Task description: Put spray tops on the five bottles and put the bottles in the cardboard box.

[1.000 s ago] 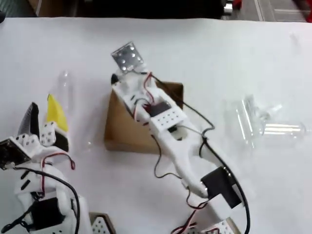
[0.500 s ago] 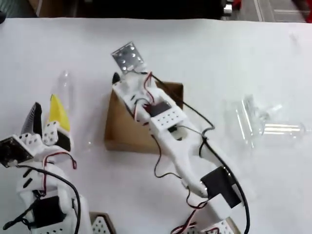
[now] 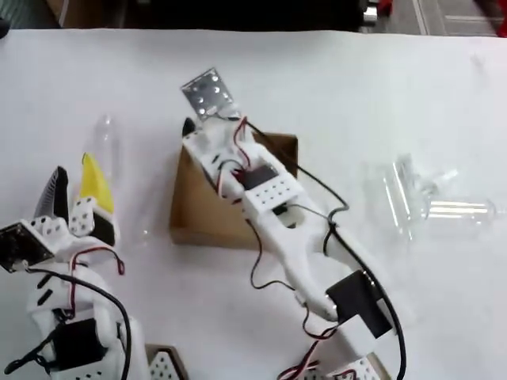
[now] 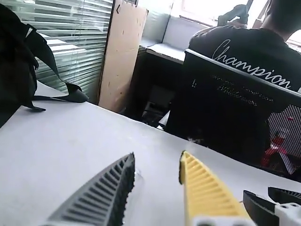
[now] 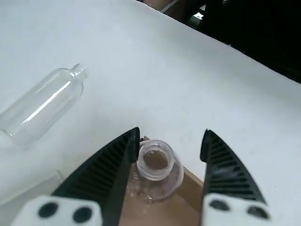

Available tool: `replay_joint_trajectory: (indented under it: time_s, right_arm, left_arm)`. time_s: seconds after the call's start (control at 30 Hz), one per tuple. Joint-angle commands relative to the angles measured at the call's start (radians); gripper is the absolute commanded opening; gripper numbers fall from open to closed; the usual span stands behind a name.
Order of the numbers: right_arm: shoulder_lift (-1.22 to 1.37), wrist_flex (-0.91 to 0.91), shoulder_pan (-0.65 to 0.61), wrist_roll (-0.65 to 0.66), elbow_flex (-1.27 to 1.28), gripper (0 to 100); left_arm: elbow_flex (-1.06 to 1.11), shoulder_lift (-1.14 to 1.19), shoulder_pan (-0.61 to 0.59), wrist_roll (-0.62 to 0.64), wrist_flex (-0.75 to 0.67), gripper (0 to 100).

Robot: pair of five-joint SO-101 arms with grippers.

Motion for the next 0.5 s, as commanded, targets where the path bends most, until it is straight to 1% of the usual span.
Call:
replay_joint_trajectory:
  time_s: [0.0, 0.37, 0.47]
  right_arm:
    - [-0.096, 0.028, -0.007, -0.005, -0.012, 18.7]
    - [-0.541, 0.266, 0.002, -0.003, -0.012, 18.7]
    - [-0.668, 0.375, 0.073, -0.003, -0.012, 18.7]
  left_arm:
    - [-0.003, -0.007, 0.013, 0.006, -0.031, 15]
    - [-0.002, -0.007, 0.015, 0.006, -0.025, 15]
    - [0.011, -0.007, 0.015, 0.006, -0.031, 15]
